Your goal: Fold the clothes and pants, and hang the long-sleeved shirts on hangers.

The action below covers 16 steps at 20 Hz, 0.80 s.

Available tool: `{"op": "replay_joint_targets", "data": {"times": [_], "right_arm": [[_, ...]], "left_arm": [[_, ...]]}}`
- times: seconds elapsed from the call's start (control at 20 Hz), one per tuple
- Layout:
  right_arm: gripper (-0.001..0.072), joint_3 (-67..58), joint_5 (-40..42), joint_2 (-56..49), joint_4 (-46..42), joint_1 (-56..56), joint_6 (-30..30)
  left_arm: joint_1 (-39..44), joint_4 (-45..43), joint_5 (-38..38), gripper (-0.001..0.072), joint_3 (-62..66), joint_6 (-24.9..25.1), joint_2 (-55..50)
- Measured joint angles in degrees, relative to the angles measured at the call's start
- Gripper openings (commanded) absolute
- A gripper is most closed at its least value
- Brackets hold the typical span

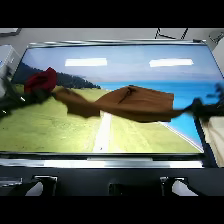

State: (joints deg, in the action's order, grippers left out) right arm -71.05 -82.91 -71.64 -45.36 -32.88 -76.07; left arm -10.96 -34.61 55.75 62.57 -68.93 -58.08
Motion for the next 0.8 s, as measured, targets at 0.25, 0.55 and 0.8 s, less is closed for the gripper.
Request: {"op": "replay_joint_targets", "data": {"times": [0.25, 0.55, 0.8], "right_arm": [[0.0035, -38.2, 11.6, 6.7, 6.0, -0.1, -0.5], [0.0035, -53.7, 17.2, 20.6, -5.5, -0.1, -8.1], [0.0035, -55.6, 17.4, 24.8, -11.7, -0.1, -13.0]], "left_arm": [[0.0, -3.3, -9.7, 0.0025, 33.3, 1.0, 6.1], [0.0, -8.1, -11.6, 0.0025, 47.7, -1.9, 14.1], [0.0, -10.7, -12.3, 0.0024, 49.8, -4.2, 17.3]]}}
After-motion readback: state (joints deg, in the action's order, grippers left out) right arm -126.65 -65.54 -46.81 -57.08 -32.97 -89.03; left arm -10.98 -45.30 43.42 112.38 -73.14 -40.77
